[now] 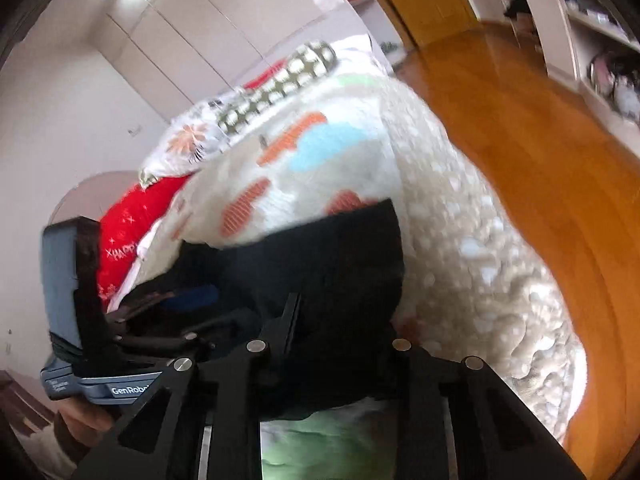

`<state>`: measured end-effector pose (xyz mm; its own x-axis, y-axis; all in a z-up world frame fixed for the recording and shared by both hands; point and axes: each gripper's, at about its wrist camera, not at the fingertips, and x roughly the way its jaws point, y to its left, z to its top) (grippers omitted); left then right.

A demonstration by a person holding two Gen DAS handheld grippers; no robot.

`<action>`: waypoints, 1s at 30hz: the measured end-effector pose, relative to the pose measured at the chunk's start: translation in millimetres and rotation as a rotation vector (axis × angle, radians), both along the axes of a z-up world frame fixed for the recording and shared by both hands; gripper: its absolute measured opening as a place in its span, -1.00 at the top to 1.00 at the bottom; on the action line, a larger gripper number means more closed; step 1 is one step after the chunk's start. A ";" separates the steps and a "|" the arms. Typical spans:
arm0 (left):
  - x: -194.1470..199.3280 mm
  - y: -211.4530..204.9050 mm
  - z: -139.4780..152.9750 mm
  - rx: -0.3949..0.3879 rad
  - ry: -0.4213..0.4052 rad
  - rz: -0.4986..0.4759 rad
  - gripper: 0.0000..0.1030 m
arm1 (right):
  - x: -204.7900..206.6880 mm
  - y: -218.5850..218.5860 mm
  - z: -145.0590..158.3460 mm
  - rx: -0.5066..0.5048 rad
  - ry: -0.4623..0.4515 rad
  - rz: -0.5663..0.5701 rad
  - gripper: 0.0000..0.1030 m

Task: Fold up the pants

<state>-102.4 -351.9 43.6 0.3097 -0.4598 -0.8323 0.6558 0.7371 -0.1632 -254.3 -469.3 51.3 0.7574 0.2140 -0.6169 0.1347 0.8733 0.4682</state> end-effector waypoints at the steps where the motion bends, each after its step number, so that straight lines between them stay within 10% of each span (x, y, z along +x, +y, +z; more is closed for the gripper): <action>1: 1.4 5.9 3.7 -0.016 0.006 0.013 -0.62 | -1.1 6.8 9.9 -0.021 -0.019 0.006 0.52; 9: 24.2 136.2 51.0 -0.138 -0.041 0.267 -0.63 | 26.6 103.8 66.7 -0.195 -0.100 0.204 0.52; 16: 30.4 229.2 37.7 -0.150 -0.004 0.453 -0.63 | 70.8 185.8 20.3 -0.016 0.051 0.472 -0.11; 25: 17.5 217.4 25.7 -0.200 0.067 0.385 -0.63 | 53.8 129.8 28.1 -0.180 0.059 0.260 -0.12; 30: 16.4 189.1 17.4 -0.162 0.072 0.333 -0.63 | 38.0 143.5 24.4 -0.207 0.045 0.359 0.02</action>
<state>-86.0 -162.8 60.9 0.4077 -0.4711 -0.7822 0.3668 0.8690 -0.3322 -216.3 -325.8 75.7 0.6288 0.3276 -0.7052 -0.1789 0.9435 0.2788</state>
